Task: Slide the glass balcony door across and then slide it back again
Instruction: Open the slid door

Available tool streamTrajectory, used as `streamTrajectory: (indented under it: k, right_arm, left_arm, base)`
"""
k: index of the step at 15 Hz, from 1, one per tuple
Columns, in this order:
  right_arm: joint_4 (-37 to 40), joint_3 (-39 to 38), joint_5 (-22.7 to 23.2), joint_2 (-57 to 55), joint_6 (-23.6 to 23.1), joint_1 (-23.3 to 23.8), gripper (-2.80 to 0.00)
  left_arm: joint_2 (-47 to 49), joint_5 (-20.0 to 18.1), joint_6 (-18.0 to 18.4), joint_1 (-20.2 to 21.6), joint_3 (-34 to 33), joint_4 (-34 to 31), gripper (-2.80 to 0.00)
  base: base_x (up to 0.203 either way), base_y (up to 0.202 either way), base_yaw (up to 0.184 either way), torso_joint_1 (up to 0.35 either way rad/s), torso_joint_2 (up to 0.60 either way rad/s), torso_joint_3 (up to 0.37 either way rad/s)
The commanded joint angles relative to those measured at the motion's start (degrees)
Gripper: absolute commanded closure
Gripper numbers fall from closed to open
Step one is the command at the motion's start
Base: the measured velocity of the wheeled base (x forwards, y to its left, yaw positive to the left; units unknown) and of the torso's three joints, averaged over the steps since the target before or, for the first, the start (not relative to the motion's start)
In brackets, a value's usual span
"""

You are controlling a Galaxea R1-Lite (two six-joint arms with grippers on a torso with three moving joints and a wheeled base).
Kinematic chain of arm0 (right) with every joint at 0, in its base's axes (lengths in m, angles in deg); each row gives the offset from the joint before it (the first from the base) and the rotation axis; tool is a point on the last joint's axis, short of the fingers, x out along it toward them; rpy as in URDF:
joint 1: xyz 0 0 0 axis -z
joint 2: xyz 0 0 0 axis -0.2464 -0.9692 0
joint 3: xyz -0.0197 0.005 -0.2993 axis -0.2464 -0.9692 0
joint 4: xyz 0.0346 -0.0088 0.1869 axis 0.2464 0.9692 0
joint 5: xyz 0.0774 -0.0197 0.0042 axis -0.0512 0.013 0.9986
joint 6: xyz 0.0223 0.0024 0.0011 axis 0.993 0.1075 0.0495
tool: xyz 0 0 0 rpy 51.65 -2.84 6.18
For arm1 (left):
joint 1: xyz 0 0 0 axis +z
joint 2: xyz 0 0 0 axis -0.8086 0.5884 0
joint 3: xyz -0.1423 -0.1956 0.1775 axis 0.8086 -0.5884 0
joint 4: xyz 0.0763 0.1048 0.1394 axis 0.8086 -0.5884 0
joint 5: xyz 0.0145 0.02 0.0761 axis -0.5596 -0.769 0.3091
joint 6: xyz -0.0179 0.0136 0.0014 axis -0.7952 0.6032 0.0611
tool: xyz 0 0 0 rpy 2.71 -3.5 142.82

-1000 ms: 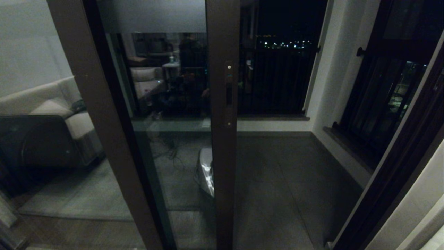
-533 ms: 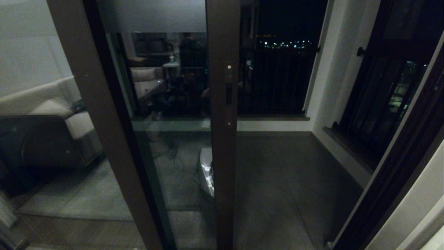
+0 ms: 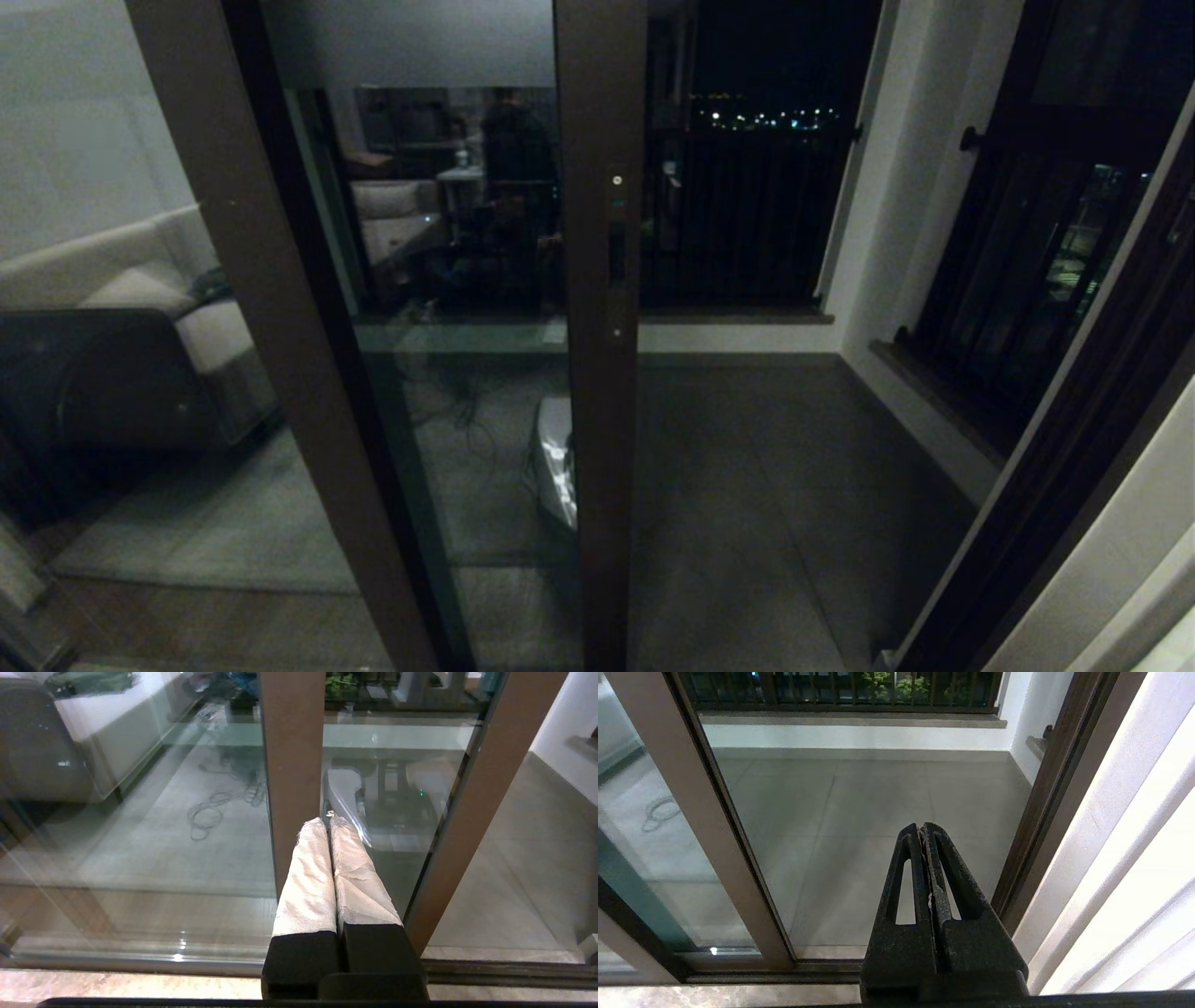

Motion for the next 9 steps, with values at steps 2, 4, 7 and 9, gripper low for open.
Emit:
streamTrajectory:
  k: [2,4,7,9]
  right_arm:
    - [0.29,-0.07,0.03,-0.14,-0.01,-0.01,0.0]
    - [0.35,-0.07,0.03,-0.14,-0.01,-0.01,0.0]
    - [0.26,-0.07,0.03,-0.14,-0.01,-0.01,0.0]
    - [0.26,-0.07,0.03,-0.14,-0.01,-0.01,0.0]
  left_arm:
    - [-0.01,0.01,0.0,0.0,0.0,-0.04,0.0]
    - [-0.01,0.01,0.0,0.0,0.0,-0.03,0.0]
    - [-0.01,0.09,0.42,0.0,-0.08,-0.03,0.0]
    - [-0.01,-0.05,0.36,0.0,-0.08,-0.04,0.0]
  base:
    - [0.0,0.0,0.0,0.0,0.0,0.0]
    - [0.0,0.0,0.0,0.0,0.0,0.0]
    - [0.0,0.0,0.0,0.0,0.0,0.0]
    - [0.0,0.0,0.0,0.0,0.0,0.0]
